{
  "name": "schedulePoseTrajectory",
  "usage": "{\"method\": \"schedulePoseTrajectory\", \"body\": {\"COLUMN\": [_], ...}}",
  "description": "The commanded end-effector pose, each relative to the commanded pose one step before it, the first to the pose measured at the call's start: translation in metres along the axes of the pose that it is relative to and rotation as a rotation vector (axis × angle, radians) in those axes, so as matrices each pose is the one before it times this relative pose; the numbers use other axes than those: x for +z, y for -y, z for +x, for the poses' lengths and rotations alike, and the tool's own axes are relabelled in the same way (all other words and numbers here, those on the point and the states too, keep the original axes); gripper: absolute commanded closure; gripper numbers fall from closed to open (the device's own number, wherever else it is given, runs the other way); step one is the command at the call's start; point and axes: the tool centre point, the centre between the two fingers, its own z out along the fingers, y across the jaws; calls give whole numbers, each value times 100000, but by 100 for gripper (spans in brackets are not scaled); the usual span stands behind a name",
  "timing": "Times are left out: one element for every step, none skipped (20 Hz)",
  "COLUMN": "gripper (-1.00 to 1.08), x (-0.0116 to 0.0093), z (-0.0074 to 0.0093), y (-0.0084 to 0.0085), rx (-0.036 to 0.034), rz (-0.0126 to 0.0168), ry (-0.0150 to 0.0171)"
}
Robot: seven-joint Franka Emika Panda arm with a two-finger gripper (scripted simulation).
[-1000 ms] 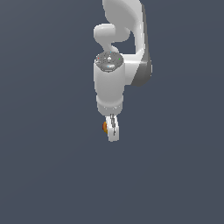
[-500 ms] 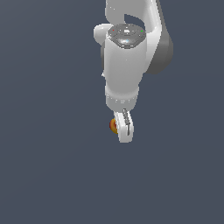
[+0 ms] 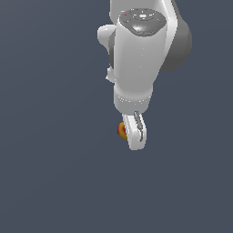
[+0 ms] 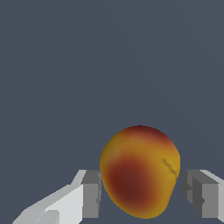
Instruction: Pick up the object and move it to a goal position.
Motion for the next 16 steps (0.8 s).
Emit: {"method": "schedulePoseTrajectory", "body": {"gripper": [108, 108, 108, 108, 108, 108, 108, 108, 108, 108, 108, 108, 108, 108, 108, 108], "x": [-267, -14, 161, -10, -31, -51, -71, -91, -110, -128, -146, -163, -179, -189, -171, -149], "z": [-64, -5, 17, -2, -6, -10, -15, -19, -23, -26, -30, -33, -37, -38, -35, -30], "y": [147, 8, -57, 10, 31, 51, 71, 91, 110, 129, 148, 165, 183, 195, 178, 158], "rx": [29, 0, -29, 0, 0, 0, 0, 0, 0, 0, 0, 0, 0, 0, 0, 0], "rz": [71, 0, -113, 0, 0, 0, 0, 0, 0, 0, 0, 0, 0, 0, 0, 0], "ry": [3, 0, 24, 0, 0, 0, 0, 0, 0, 0, 0, 0, 0, 0, 0, 0]}}
